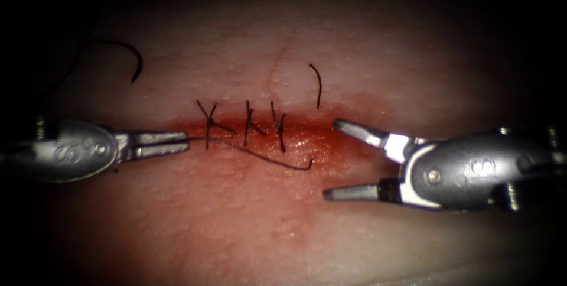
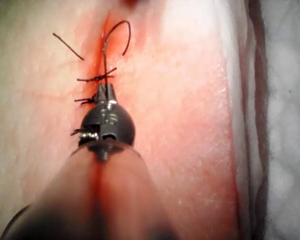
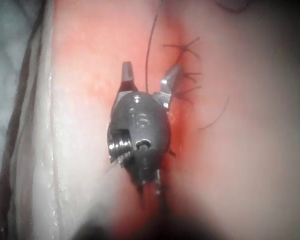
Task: Wound Closure
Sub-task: Use the right tool to help the left grasper grab a longer length of suture.
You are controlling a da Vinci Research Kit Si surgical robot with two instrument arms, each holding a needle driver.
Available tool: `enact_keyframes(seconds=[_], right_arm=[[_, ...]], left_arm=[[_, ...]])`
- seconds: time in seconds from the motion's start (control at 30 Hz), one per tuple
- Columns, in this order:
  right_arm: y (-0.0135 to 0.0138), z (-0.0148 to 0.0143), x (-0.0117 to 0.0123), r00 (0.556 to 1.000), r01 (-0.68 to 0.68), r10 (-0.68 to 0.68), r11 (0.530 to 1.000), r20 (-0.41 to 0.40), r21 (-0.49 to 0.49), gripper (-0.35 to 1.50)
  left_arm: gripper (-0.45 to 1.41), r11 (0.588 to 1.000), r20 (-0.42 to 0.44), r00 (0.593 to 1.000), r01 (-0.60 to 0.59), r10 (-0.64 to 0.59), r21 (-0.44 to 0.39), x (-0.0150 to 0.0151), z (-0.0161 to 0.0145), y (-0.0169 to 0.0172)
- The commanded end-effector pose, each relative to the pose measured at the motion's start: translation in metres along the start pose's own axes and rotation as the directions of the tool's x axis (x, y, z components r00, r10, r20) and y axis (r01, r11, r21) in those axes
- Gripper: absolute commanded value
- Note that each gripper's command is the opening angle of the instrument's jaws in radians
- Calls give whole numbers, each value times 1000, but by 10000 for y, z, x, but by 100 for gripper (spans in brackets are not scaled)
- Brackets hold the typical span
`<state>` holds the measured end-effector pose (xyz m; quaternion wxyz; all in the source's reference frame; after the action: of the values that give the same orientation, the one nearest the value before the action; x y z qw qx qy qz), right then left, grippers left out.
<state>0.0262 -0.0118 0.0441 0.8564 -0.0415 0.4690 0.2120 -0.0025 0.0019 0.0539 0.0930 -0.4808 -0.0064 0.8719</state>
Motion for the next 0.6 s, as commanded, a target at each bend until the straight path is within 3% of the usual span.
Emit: enact_keyframes(seconds=[0.03,0.13,0.23,0.43,0.5,0.53,0.57,0.6], right_arm=[[-11,16,0,1000,-3,3,1000,12,9,126],[-17,18,4,998,-51,50,999,29,14,128],[-20,15,10,997,-77,77,997,32,12,111],[-23,26,10,993,-106,105,994,61,9,96],[-24,29,9,991,-105,102,994,87,24,54],[-24,30,10,989,-116,114,993,93,25,-8],[-25,30,10,989,-116,114,993,93,25,-35],[-25,30,10,989,-116,114,993,93,25,-35]], left_arm=[[-45,1000,5,1000,2,-2,6,2,10,3],[-45,1000,10,1000,2,-2,13,8,11,9],[-45,1000,17,1000,-3,2,21,14,12,15],[-45,1000,19,1000,-2,1,28,20,11,21],[-45,1000,21,1000,-8,7,28,21,10,22],[-45,1000,17,1000,-13,13,25,23,9,23],[-45,1000,18,1000,-13,13,26,24,9,24],[-45,1000,18,1000,-13,13,26,24,9,24]])
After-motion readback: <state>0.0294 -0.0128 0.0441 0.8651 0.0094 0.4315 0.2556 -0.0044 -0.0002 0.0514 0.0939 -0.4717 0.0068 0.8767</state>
